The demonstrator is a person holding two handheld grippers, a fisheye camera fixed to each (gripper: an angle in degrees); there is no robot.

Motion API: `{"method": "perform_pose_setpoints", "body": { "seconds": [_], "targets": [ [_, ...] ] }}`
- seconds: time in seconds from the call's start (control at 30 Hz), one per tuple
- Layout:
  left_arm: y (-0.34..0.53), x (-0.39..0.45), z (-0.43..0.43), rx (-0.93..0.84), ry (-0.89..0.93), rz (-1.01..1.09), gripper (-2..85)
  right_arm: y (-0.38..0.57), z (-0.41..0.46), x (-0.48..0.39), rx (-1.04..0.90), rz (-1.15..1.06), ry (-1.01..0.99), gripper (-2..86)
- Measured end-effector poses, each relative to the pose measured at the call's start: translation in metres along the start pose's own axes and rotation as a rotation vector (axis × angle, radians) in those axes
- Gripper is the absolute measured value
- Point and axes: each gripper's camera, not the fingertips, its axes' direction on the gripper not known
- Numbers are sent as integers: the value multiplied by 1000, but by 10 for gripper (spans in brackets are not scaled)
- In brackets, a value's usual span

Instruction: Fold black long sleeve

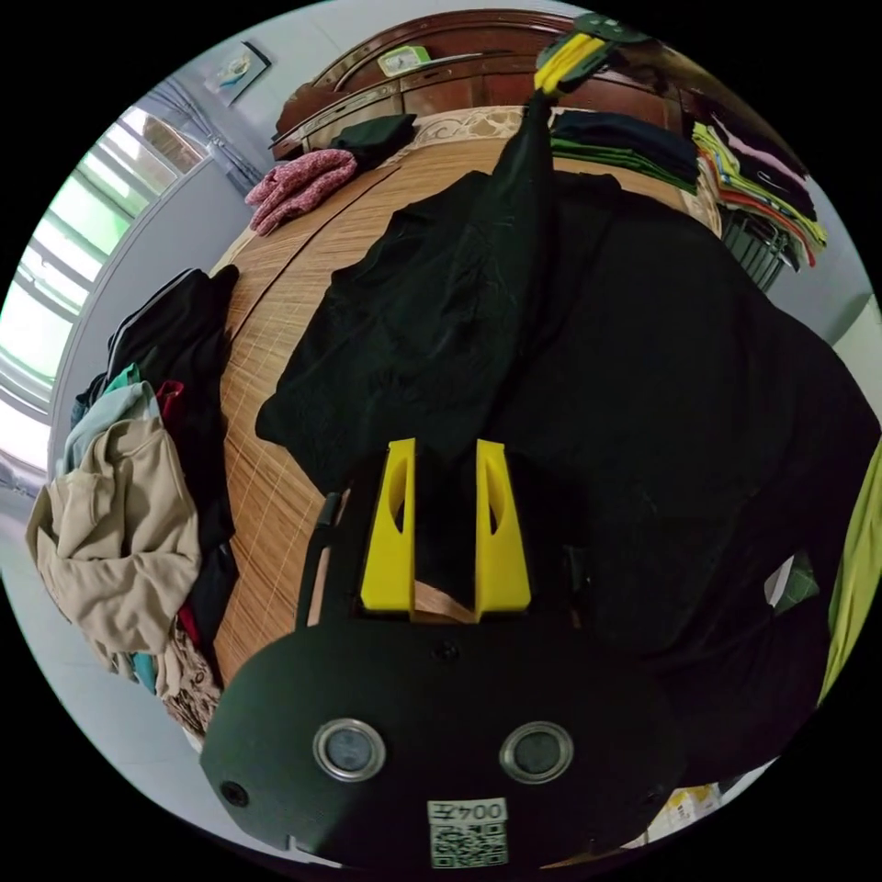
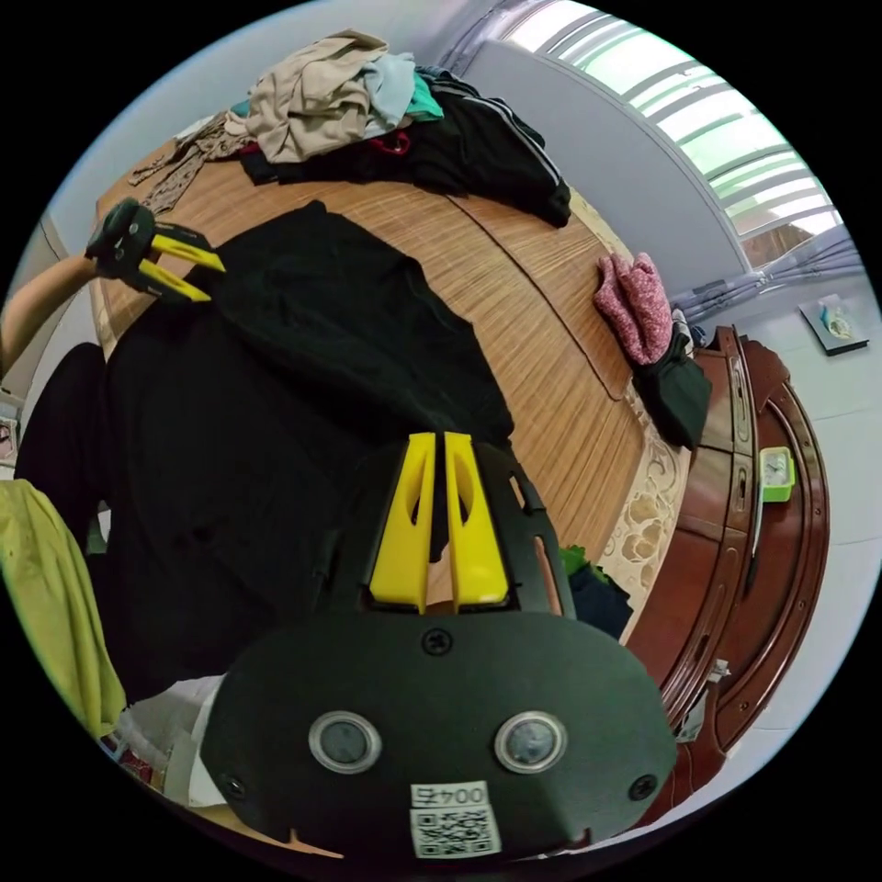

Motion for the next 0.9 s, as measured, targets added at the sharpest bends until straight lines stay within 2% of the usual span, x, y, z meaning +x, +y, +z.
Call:
{"method": "perform_pose_setpoints", "body": {
  "seconds": [0.2,0.43,0.9],
  "targets": [
    [-9,1,-5,42,60,15,107,-37,-47,18,20,18,12,28],
    [-15,-1,1,2,47,4,112,-82,-95,37,42,15,35,27],
    [-18,8,-13,124,28,-123,106,-175,-198,39,80,-104,120,31]
  ]
}}
